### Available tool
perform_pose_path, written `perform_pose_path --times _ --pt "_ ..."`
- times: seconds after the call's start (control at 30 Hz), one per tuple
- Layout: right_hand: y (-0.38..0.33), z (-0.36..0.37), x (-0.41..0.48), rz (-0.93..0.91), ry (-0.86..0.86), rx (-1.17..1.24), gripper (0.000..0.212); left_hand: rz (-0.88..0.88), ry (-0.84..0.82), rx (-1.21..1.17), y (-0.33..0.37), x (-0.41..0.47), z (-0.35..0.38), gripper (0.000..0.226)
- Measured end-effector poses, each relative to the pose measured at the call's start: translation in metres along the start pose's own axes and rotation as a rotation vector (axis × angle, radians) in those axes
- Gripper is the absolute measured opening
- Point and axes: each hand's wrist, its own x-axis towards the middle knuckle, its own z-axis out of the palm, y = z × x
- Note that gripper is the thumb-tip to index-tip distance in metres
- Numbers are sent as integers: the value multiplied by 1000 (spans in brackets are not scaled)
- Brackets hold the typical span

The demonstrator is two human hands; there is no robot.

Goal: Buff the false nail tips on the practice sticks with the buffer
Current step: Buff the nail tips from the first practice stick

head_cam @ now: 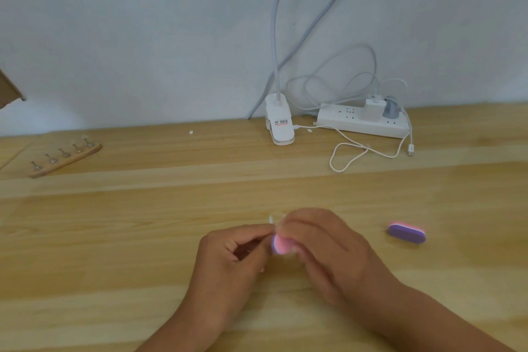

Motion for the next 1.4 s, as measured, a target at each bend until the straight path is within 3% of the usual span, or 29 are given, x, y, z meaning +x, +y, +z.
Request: perform_pose_path --times 0.07,0.2,0.37,0.53,0.67,0.83,1.0,1.17,1.33,1.4 --pt "-1 1 0 -40 -39 -14 25 5 -13 16 -1 -1 -1 14" --pt "3 -2 3 92 56 -54 25 -41 31 -53 -2 0 -1 16" --pt "-2 0 1 -25 -8 0 23 -65 -28 -54 -1 1 -1 10" --pt "2 -3 4 134 53 -80 24 -95 -4 -100 1 0 0 16" --pt "-4 -1 3 -61 -24 -22 26 -86 -37 -46 -1 0 -1 18" --pt "3 -1 5 85 56 -104 26 -129 -3 -125 1 2 -3 16" --pt "-4 0 5 -59 26 -16 18 -129 -39 -122 0 3 -2 15" --pt "3 -1 5 83 70 -98 20 -153 -6 -161 2 3 -3 16" --pt "-3 2 4 -58 50 -41 20 -127 -29 -126 2 4 -1 16" --pt "-1 2 4 -34 35 -92 19 -129 -35 -113 1 3 -2 19"
